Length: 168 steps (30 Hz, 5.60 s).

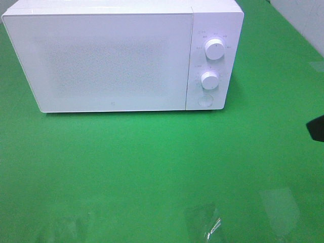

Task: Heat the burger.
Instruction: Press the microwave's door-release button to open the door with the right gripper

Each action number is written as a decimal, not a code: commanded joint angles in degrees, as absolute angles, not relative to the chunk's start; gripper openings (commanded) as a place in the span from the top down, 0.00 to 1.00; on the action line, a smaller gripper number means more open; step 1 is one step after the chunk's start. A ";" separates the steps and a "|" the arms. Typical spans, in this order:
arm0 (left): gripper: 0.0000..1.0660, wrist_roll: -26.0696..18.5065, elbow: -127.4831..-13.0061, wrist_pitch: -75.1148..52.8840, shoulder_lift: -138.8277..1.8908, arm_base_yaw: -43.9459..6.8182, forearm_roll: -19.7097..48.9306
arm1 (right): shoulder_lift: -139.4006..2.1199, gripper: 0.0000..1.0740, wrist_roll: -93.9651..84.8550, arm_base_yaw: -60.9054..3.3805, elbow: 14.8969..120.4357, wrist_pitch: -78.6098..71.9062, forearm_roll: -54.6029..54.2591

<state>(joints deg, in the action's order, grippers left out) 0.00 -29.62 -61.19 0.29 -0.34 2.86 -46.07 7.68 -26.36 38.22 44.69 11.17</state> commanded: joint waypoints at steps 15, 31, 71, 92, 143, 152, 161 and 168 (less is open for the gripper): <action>0.06 0.00 -29.62 -61.36 1.15 -0.23 2.86 | -16.56 0.29 7.16 -9.63 28.71 45.15 7.62; 0.06 0.00 -29.62 -61.36 1.15 -0.23 2.86 | 0.40 0.29 7.33 -1.89 29.34 48.47 4.81; 0.06 0.00 -29.62 -61.36 1.15 -0.23 2.86 | -6.82 0.29 7.33 -1.49 29.28 38.62 5.56; 0.06 0.00 -29.62 -61.36 1.15 -0.23 2.86 | -33.98 0.30 10.54 -1.49 20.17 -2.69 5.44; 0.06 0.00 -29.62 -61.36 1.15 -0.23 2.86 | -96.31 0.30 -9.80 -43.72 19.54 -74.66 -39.48; 0.06 0.00 -29.62 -61.36 1.15 -0.23 2.86 | -97.35 0.31 4.30 -44.40 20.63 -74.26 -40.51; 0.06 0.00 -29.62 -61.36 1.15 -0.23 2.86 | -97.35 0.54 41.77 -44.40 20.63 -73.80 -40.85; 0.06 0.00 -29.62 -61.36 1.15 -0.23 2.86 | -97.35 0.86 65.83 -44.40 20.63 -71.79 -40.85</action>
<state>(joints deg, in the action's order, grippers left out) 0.00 -29.62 -61.19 0.29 -0.34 2.86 -97.29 63.48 -44.35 20.17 -69.16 -41.25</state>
